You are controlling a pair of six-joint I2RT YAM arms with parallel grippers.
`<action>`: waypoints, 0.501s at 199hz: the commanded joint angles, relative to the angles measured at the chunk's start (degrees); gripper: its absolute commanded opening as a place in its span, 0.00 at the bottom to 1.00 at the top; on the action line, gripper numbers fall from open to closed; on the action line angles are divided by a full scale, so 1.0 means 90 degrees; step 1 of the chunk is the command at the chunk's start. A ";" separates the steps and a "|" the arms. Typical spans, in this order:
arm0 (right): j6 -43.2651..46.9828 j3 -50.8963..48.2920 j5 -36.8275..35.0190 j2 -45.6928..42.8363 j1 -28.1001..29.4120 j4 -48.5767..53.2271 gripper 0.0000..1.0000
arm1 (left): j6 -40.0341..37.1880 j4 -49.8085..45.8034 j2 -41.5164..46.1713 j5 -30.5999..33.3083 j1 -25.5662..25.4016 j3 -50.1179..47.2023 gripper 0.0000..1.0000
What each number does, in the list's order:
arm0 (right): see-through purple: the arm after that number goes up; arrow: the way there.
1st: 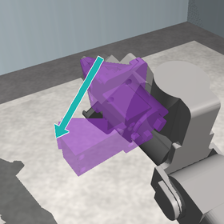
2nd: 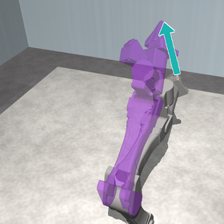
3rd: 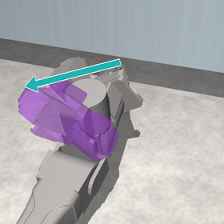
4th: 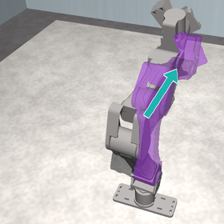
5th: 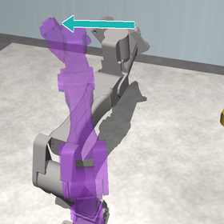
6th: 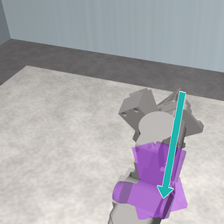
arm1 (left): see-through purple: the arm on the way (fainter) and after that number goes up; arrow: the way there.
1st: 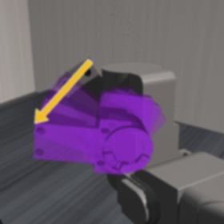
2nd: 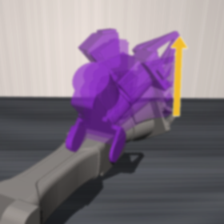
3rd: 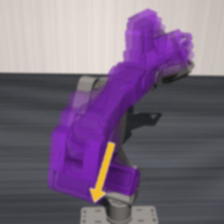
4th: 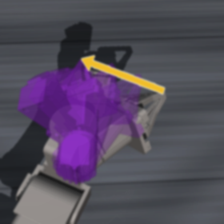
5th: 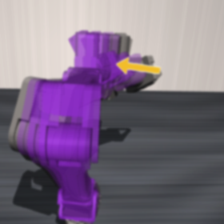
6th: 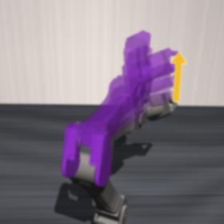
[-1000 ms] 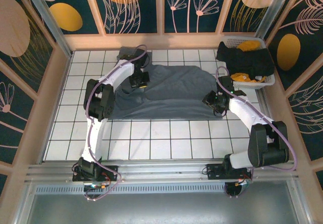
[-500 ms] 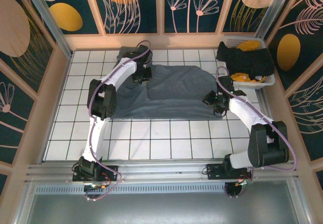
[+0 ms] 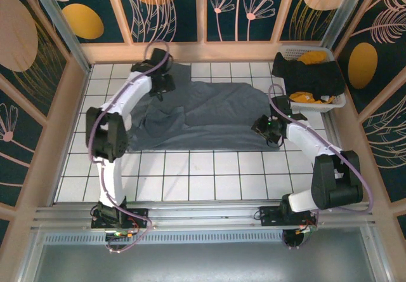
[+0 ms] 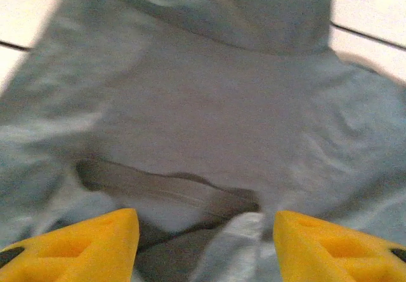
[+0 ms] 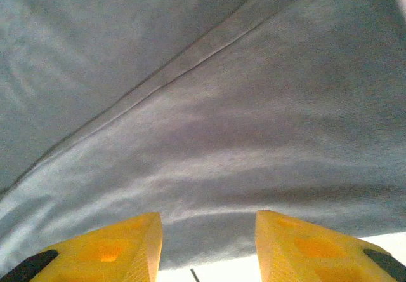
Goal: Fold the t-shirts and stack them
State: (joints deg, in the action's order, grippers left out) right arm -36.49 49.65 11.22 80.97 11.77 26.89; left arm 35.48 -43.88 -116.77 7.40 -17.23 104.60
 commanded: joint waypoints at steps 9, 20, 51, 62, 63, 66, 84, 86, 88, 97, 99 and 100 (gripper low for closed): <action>0.0539 0.0386 0.0762 0.0152 0.0430 -0.0573 0.44 | -0.0199 0.0251 -0.0019 -0.0390 0.0606 -0.0772 0.56; 0.0614 0.0492 0.0958 0.0196 0.0531 -0.0718 0.45 | -0.0521 0.0162 -0.0128 -0.0235 0.0659 -0.0821 0.55; 0.0622 0.0754 0.1067 0.0387 0.0669 -0.0719 0.45 | -0.1123 0.0344 -0.0266 -0.0328 0.0815 -0.1158 0.54; 0.0608 0.0785 0.1058 0.0429 0.0688 -0.0694 0.45 | -0.1292 0.0435 -0.0275 -0.0468 0.0831 -0.1222 0.54; 0.0608 0.0788 0.1058 0.0438 0.0691 -0.0689 0.45 | -0.1313 0.0443 -0.0276 -0.0479 0.0831 -0.1232 0.54; 0.0607 0.0786 0.1053 0.0438 0.0689 -0.0684 0.44 | -0.1356 0.0464 -0.0281 -0.0525 0.0831 -0.1242 0.54; 0.0597 0.0794 0.1010 0.0482 0.0688 -0.0631 0.45 | -0.1635 0.0437 -0.0343 -0.0621 0.0831 -0.1283 0.54; 0.0597 0.0799 0.0996 0.0493 0.0692 -0.0621 0.45 | -0.1657 0.0424 -0.0355 -0.0596 0.0831 -0.1287 0.54; 0.0597 0.0800 0.0992 0.0494 0.0693 -0.0618 0.45 | -0.1679 0.0410 -0.0360 -0.0565 0.0831 -0.1311 0.54; 0.0597 0.0804 0.0989 0.0506 0.0690 -0.0606 0.45 | -0.1778 0.0426 -0.0373 -0.0419 0.0831 -0.1403 0.54; 0.0590 0.0802 0.0989 0.0506 0.0688 -0.0613 0.45 | -0.1805 0.0435 -0.0374 -0.0389 0.0831 -0.1425 0.54; 0.0594 0.0807 0.0989 0.0505 0.0686 -0.0614 0.45 | -0.1814 0.0439 -0.0379 -0.0376 0.0831 -0.1436 0.54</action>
State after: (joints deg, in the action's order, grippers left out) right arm -31.86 55.37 19.59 84.68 17.63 21.19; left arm 24.32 -41.36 -119.31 3.46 -9.78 93.10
